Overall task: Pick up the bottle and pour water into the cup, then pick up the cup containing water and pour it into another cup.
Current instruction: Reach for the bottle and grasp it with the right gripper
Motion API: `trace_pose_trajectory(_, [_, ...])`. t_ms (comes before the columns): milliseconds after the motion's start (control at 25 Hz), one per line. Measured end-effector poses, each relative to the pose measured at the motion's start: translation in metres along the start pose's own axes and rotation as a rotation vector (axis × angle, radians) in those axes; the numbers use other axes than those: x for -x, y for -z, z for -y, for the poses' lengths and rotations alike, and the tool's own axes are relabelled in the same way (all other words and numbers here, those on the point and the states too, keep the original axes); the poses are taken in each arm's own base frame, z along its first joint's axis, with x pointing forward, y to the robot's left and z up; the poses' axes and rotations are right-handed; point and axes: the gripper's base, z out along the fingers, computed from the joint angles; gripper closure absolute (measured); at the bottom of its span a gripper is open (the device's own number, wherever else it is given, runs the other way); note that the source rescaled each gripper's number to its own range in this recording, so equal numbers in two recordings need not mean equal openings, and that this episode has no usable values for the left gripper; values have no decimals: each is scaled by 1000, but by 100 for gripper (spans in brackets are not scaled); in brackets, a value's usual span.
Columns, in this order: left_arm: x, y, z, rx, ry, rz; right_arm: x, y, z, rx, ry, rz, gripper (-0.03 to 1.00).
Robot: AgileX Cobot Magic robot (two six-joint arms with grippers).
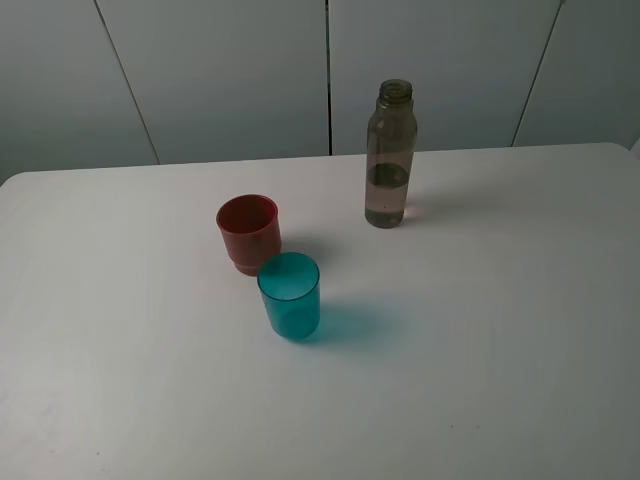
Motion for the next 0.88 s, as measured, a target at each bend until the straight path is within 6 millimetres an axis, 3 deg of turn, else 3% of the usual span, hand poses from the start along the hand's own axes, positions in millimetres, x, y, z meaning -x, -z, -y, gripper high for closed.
trace_pose_trajectory(880, [0,0,0,0,0,0,0,0,0,0,0,0,-3])
